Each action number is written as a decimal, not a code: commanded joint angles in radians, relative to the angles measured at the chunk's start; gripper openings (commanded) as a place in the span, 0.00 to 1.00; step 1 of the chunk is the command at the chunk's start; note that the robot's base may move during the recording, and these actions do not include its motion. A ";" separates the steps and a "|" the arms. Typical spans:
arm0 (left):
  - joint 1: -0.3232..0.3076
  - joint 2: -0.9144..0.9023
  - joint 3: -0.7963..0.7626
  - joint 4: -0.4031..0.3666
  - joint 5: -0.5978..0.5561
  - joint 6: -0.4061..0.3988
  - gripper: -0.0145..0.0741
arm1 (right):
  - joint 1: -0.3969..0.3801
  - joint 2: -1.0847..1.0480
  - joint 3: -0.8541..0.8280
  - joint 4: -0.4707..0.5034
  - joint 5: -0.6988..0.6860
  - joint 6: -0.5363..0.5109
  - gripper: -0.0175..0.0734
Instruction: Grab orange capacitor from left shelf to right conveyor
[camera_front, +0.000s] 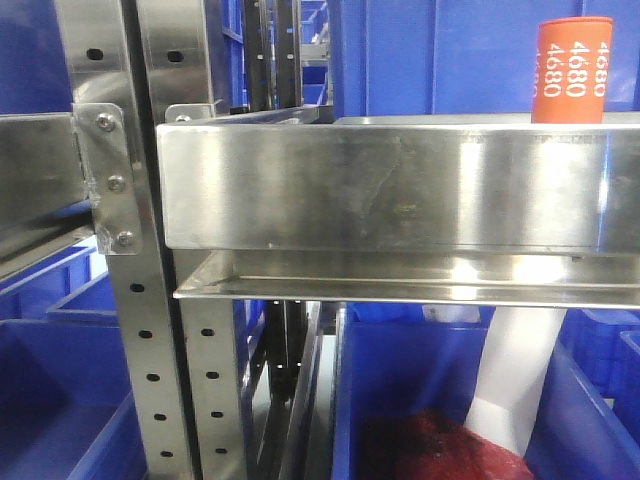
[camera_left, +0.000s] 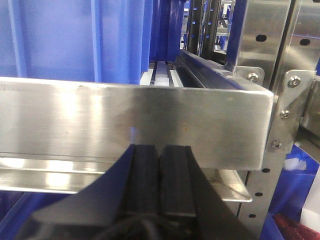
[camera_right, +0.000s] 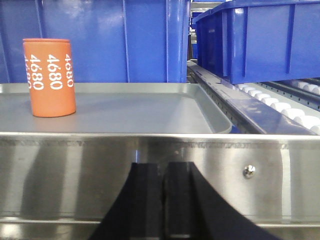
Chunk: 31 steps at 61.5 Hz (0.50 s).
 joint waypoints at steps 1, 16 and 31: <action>0.000 -0.011 -0.005 -0.002 -0.083 -0.001 0.02 | -0.003 -0.014 -0.004 -0.004 -0.090 -0.005 0.25; 0.000 -0.011 -0.005 -0.002 -0.083 -0.001 0.02 | -0.003 -0.014 -0.004 -0.004 -0.090 -0.005 0.25; 0.000 -0.011 -0.005 -0.002 -0.083 -0.001 0.02 | -0.003 -0.014 -0.004 -0.004 -0.090 -0.005 0.25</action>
